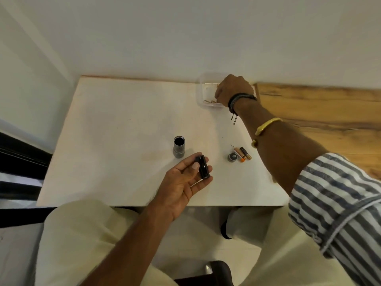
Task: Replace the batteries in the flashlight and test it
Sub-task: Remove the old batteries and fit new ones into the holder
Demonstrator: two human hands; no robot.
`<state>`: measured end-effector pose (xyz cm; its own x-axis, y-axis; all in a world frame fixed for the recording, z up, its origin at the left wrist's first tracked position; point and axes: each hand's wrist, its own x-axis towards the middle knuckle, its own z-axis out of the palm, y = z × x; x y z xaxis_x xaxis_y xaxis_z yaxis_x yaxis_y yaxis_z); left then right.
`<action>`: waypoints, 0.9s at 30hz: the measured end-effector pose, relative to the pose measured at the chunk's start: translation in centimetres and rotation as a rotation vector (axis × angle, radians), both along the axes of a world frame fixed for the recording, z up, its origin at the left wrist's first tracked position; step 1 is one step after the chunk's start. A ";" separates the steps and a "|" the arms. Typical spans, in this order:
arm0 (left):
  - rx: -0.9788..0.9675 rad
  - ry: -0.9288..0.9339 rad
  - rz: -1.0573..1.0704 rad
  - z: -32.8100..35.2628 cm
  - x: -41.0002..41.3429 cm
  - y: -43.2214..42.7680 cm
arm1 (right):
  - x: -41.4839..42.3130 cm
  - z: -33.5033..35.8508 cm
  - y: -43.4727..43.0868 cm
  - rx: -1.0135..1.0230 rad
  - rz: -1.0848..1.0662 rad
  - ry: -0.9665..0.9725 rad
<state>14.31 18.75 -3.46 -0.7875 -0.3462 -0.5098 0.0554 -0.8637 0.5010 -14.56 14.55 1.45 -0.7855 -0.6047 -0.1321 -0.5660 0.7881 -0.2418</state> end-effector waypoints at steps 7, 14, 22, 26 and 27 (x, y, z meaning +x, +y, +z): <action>0.021 0.004 0.004 0.2 -0.1 0.0 | -0.9 -0.1 -1.3 0.136 0.156 -0.020; -0.003 0.012 0.011 0.2 0.1 -0.2 | -0.7 -0.5 -0.4 -0.092 0.125 -0.015; -0.017 0.017 0.039 1.5 0.7 0.2 | 4.4 1.6 5.5 -0.479 0.087 -0.104; -0.043 0.021 0.047 2.0 1.0 0.6 | 8.9 1.8 10.2 -0.637 0.001 -0.327; -0.052 0.021 0.046 2.1 1.2 0.8 | 10.2 1.9 11.4 -0.666 -0.020 -0.364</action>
